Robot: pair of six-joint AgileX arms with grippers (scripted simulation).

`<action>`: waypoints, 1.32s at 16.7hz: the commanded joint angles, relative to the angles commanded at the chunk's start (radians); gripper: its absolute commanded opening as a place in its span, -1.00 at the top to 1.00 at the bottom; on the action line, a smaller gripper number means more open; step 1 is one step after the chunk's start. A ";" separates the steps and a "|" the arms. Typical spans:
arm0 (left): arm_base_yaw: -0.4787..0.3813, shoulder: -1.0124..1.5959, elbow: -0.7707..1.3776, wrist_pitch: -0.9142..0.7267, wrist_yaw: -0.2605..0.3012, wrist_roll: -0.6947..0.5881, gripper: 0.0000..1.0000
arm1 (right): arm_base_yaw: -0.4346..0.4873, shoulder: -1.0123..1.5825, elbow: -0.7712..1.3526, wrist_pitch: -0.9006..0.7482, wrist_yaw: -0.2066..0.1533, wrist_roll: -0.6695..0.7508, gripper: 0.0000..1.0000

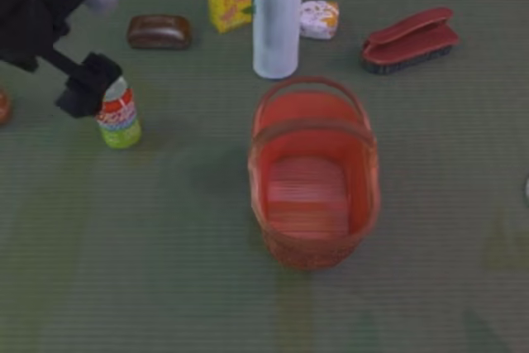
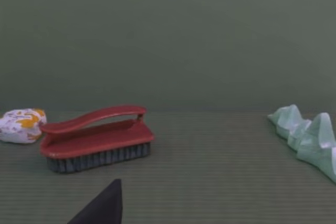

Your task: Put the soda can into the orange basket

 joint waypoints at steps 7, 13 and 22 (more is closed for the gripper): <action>-0.003 0.504 0.502 -0.202 -0.024 0.132 -1.00 | 0.000 0.000 0.000 0.000 0.000 0.000 -1.00; -0.001 0.608 0.607 -0.233 -0.031 0.157 -1.00 | 0.000 0.000 0.000 0.000 0.000 0.000 -1.00; 0.000 0.618 0.476 -0.087 -0.031 0.158 -1.00 | 0.000 0.000 0.000 0.000 0.000 0.000 -1.00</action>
